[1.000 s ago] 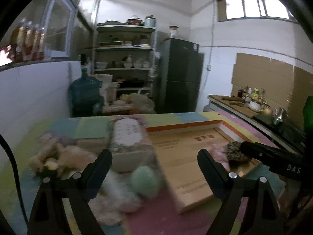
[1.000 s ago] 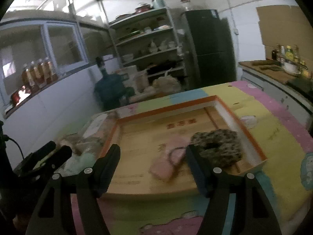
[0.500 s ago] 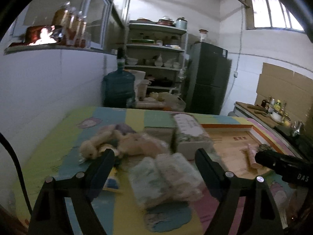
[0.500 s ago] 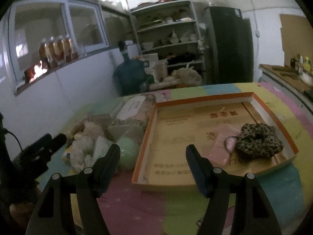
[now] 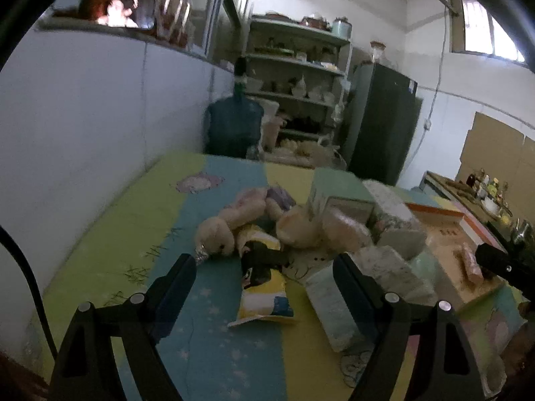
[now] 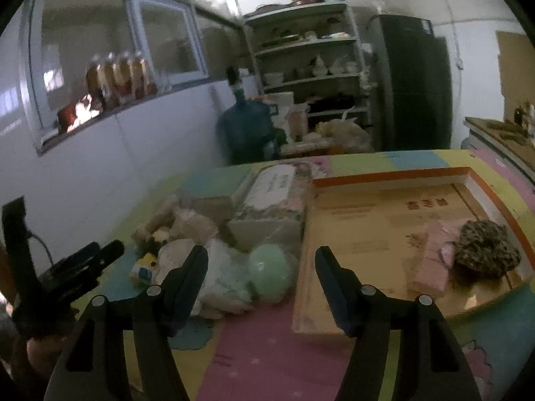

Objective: Organize soft objects
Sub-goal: 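Move both tools back over the pile of soft items, then grasp the yellow-and-white plush bag with the left tool while the right tool grasps the white floral cloth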

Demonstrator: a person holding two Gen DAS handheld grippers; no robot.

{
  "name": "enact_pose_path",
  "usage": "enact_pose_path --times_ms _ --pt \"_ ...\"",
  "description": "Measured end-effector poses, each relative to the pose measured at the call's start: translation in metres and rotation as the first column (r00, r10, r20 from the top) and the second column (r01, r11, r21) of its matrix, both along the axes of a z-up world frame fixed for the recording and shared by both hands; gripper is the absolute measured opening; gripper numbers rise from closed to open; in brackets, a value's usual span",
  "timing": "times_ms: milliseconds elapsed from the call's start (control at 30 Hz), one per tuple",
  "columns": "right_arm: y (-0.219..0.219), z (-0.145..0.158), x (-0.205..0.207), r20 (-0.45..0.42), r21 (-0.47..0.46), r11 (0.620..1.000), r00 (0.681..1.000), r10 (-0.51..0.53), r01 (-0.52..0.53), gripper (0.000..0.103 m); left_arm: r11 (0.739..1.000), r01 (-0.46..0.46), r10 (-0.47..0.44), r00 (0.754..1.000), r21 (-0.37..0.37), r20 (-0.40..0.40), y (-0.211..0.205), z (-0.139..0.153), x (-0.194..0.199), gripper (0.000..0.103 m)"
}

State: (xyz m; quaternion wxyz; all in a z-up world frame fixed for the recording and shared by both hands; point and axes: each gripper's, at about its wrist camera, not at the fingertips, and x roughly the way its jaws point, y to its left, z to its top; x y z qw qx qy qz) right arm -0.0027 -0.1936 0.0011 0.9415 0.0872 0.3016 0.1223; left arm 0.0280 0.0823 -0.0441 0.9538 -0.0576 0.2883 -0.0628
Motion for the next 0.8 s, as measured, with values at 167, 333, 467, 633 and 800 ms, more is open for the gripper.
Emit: enact_pose_path --times_ms 167,333,467,633,800 --pt "0.02 -0.001 0.01 -0.008 -0.041 0.999 1.0 0.009 -0.009 0.068 0.999 0.04 -0.038 0.995 0.017 -0.097 -0.002 -0.016 0.027 0.075" --pt "0.031 -0.007 0.02 -0.042 -0.067 0.998 0.999 -0.009 0.006 0.068 0.997 0.072 -0.067 0.973 0.016 -0.219 -0.005 -0.036 0.055 0.07" --pt "0.034 -0.007 0.025 -0.039 -0.084 0.996 0.999 -0.021 0.017 0.068 0.995 0.102 -0.101 0.962 -0.009 -0.255 -0.006 -0.047 0.063 0.067" --pt "0.035 -0.011 0.031 -0.054 -0.08 0.997 0.998 -0.014 0.01 0.068 0.989 0.139 -0.148 0.96 -0.055 -0.237 0.0 -0.049 0.062 0.041" --pt "0.039 -0.014 0.033 -0.063 -0.048 0.998 0.997 0.044 -0.047 0.068 0.984 0.156 -0.173 0.959 -0.092 -0.225 0.008 -0.048 0.059 0.039"
